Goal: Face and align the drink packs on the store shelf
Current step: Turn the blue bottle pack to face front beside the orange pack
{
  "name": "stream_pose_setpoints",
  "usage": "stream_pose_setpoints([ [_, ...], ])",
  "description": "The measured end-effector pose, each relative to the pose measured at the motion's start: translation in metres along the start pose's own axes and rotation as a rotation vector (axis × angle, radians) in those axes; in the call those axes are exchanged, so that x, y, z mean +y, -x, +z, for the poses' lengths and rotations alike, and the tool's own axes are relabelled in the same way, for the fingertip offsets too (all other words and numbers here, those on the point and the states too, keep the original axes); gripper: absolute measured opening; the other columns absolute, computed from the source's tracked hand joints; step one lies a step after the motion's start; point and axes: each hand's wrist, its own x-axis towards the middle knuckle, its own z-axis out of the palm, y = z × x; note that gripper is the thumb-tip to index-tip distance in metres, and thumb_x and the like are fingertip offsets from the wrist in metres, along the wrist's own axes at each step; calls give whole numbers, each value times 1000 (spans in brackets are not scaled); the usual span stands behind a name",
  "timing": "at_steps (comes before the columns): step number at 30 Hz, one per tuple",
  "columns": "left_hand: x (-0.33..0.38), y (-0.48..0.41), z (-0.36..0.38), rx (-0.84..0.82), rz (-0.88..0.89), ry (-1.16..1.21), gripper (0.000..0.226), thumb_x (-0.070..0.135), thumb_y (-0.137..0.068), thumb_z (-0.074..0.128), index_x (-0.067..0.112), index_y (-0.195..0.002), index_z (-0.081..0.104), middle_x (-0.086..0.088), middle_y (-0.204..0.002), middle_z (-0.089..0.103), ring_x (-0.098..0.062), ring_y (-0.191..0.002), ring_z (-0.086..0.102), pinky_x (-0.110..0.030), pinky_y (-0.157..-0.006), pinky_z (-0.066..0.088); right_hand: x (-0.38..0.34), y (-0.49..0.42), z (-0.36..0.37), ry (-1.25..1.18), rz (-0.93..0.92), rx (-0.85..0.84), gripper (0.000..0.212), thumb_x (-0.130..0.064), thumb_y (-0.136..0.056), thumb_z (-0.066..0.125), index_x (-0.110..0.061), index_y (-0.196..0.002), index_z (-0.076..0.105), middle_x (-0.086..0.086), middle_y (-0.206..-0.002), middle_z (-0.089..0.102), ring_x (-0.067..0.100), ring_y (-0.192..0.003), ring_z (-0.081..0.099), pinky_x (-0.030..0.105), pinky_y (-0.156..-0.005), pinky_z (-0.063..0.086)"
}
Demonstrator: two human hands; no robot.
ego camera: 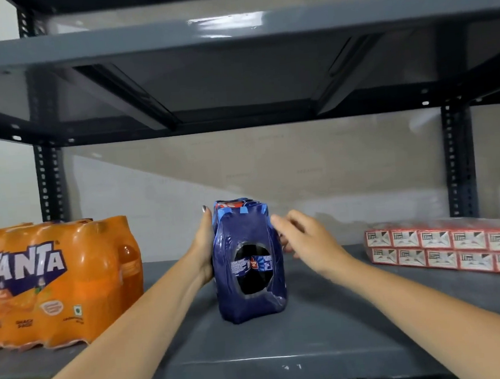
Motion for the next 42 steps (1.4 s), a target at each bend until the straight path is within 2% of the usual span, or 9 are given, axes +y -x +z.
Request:
stream_pose_setpoints([
  [5, -20, 25, -8, 8, 221, -87, 56, 64, -91, 39, 33, -67, 79, 8, -62, 76, -7, -54, 72, -19, -42, 52, 32, -49, -4, 57, 163, -3, 28, -46, -99, 44, -23, -92, 58, 7, -96, 67, 15, -73, 60, 32, -67, 52],
  [10, -32, 29, -11, -141, 539, -362, 62, 61, -76, 59, 36, -132, 53, 8, -121, 70, -11, -112, 66, -32, -94, 50, 27, -99, 21, -101, 324, -222, 64, -64, -96, 32, -18, -132, 57, 9, -125, 63, 26, -112, 60, 45, -96, 50],
  [13, -33, 28, -17, -146, 595, -419, 60, 57, -76, 61, 35, -132, 54, 7, -120, 71, -11, -111, 66, -35, -95, 50, 19, -113, 43, -395, 412, -258, 61, -51, -101, 36, -7, -93, 78, 13, -90, 75, 20, -83, 72, 27, -80, 56],
  [16, -33, 27, -16, -165, 568, -379, 56, 51, -80, 61, 28, -131, 55, 0, -121, 70, -18, -113, 66, -39, -98, 49, 29, -115, 56, -563, 420, -178, 67, -22, -103, 42, -10, -42, 65, 8, -46, 62, 10, -31, 58, 16, -40, 47],
  [22, -27, 17, -27, 15, 613, -322, 39, 42, -88, 57, 8, -103, 71, -16, -102, 76, -33, -101, 69, -47, -91, 53, 27, -109, 48, -416, 346, 3, 34, -31, -97, 50, -8, -111, 71, 12, -105, 74, 19, -82, 71, 26, -70, 57],
  [28, -5, -11, -51, 395, 164, -189, 44, 51, -88, 50, 14, -83, 73, -9, -74, 78, -31, -76, 72, -38, -65, 57, 37, -90, 18, 49, 186, 131, 33, -53, -94, 50, -20, -90, 45, 7, -99, 61, 27, -88, 63, 34, -64, 49],
  [35, 21, -38, -59, 360, -56, -160, 32, 24, -91, 38, 12, -69, 58, -11, -71, 66, -28, -63, 60, -34, -57, 51, 16, -54, 31, 311, 93, 411, 59, -67, -81, 57, -13, -102, 49, 5, -101, 60, 27, -89, 63, 39, -69, 54],
  [39, 21, -41, -65, 444, -34, -209, 25, 18, -93, 38, 8, -82, 58, -14, -91, 69, -27, -79, 62, -42, -79, 57, 10, -55, 19, 115, 204, 295, 78, -78, -62, 65, -24, -112, 39, 2, -104, 59, 15, -77, 62, 30, -59, 48],
  [42, 15, -32, -70, 672, 91, -429, 25, 24, -94, 46, 5, -98, 62, -13, -102, 66, -24, -82, 56, -36, -74, 50, 16, -56, 1, -154, 300, 130, 121, -86, -37, 70, -35, -138, 27, 7, -127, 59, 24, -111, 58, 40, -88, 49],
])
